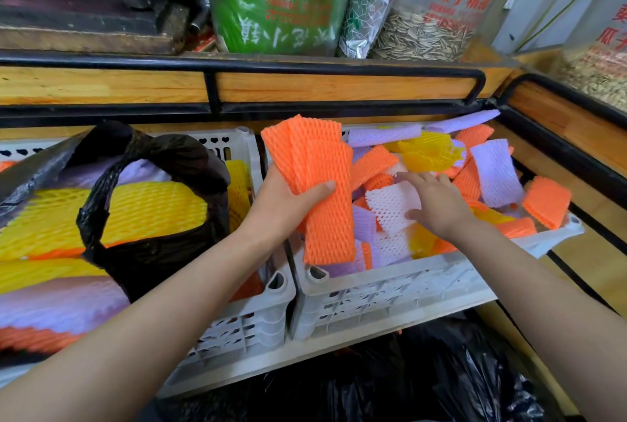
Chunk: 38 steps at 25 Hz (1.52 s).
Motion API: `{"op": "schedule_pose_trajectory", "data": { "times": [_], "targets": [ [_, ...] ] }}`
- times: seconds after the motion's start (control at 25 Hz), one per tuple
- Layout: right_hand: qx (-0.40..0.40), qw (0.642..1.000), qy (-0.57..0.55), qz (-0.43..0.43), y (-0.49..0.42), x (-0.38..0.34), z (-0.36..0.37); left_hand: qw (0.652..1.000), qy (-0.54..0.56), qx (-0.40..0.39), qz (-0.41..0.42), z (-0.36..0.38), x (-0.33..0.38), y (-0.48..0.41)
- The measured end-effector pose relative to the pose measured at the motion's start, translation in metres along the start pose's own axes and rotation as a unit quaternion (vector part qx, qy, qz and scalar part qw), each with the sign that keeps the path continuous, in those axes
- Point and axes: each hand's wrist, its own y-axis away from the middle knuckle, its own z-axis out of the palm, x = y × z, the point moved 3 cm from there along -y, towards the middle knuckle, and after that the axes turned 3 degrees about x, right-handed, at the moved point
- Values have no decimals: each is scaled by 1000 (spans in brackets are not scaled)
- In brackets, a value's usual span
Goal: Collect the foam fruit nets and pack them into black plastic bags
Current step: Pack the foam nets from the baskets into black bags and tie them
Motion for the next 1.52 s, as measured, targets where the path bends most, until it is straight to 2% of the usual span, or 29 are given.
{"op": "schedule_pose_trajectory", "data": {
  "times": [0.12,0.28,0.4,0.52,0.6,0.68,0.76,0.84,0.96,1.04,1.12,1.16,1.32,1.52],
  "targets": [
    [26,995,89,20,1,-6,-10,1000,-1,-21,-6,0,0,2],
    [109,993,46,23,16,-17,-34,998,-5,-65,-10,-1,5,9],
    [184,975,-112,48,31,-31,-70,999,-12,-33,-15,-5,9,8],
    [220,918,-329,38,48,-52,-110,999,-19,5,-47,-7,17,13],
    [202,870,-451,5,65,-76,-133,997,20,-1,-76,-5,24,19],
    [145,852,-502,-37,85,-101,-145,995,51,-29,-82,-4,33,30],
    [113,873,-470,-60,99,-115,-149,994,65,-70,-58,-3,50,42],
    [125,892,-432,-46,109,-120,-153,986,132,-86,-56,-6,71,57],
    [152,886,-437,19,121,-126,-165,968,220,-105,-53,-19,98,78],
    [135,889,-436,28,126,-135,-170,975,188,-114,-7,-30,113,92],
    [100,894,-436,18,132,-152,-176,985,150,-85,25,-49,127,107],
    [85,888,-453,15,137,-161,-182,985,150,-76,35,-58,133,114],
    [30,820,-571,-35,155,-212,-206,983,136,-86,84,-104,141,133],
    [-44,810,-579,-82,159,-280,-207,986,102,10,131,-177,140,146]
  ]
}}
